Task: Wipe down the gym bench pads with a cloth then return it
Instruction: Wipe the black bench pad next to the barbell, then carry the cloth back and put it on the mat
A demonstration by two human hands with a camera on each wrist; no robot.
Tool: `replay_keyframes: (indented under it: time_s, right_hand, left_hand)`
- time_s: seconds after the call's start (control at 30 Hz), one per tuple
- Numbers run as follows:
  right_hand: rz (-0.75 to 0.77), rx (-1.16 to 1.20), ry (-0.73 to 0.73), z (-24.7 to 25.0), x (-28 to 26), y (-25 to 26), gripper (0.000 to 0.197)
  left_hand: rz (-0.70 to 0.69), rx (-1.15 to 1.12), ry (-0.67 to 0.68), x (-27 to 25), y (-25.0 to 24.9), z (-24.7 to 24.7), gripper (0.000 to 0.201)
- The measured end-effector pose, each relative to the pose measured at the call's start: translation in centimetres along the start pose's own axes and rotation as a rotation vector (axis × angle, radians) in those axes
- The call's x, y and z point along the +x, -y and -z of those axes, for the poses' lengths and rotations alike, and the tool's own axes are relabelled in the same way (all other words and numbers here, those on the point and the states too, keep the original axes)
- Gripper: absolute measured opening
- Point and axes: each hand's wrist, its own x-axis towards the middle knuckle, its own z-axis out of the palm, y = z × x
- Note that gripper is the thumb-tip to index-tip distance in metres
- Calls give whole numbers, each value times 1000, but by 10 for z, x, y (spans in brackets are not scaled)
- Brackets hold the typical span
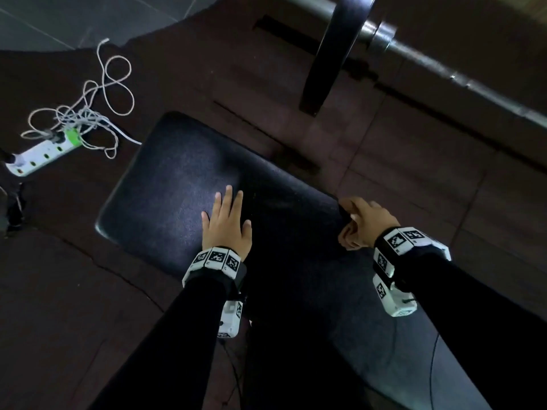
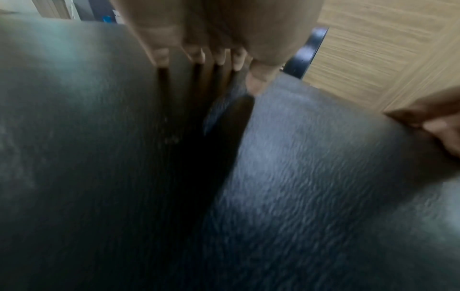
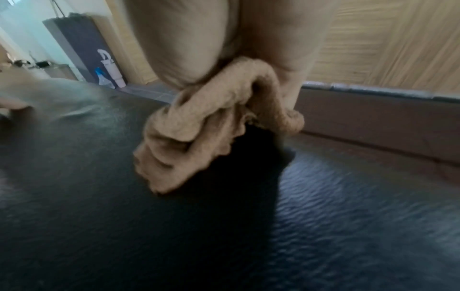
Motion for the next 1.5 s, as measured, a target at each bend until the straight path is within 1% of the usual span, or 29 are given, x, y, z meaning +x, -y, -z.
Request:
replay_keyframes:
  time_s: [0.07,0.13,0.27,0.37,0.43,0.5,0.57,0.73,0.87,1.03,1.13,1.27,1.37,1.5]
  right_hand:
    - [-39,10,6,12,-11,-5,50]
    - [-45,76,-35,27,-26,-6,48]
    - [62,212,-83,64,-68,7,47]
    - [177,292,-131,92,-107,22,45]
    - [237,335,-165,110,-134,33,42]
    - [290,384,-187,127,-161,42,38]
    - [325,417,-209,143,-187,48,35]
    - [380,411,-241,172,-244,58,34]
    - [445,394,-224,182,-281,59,37]
    - [519,398,-250,189,-318,63,35]
    - [581,421,-236,193,-336,68,36]
    - [662,367,-185,193,-347,83,38]
    - [721,355,-168,192,-352,100,40]
    - [803,288,-124,188,-357,129,42]
  left_hand:
    - [45,-149,67,-3,-6,18,61]
    - [83,-319,73,-10,-14,38,55]
    - [86,-508,-43,-34,-34,80,37]
    - [60,-573,-102,-61,-53,111,28]
    - [30,-601,-138,-82,-66,131,25]
    - [-10,-645,-173,-105,-77,149,28]
    - [-46,-657,-183,-126,-88,167,31]
    - [-110,-574,-234,-177,-109,203,32]
    - [-95,-538,-308,-209,-120,220,34]
    - [-76,-524,-268,-241,-127,236,37]
    - [-59,-536,-282,-260,-128,243,36]
    - [-37,-526,-307,-282,-122,247,38]
    - [-11,-565,-378,-296,-108,248,39]
    - [78,-638,-466,-315,-84,246,38]
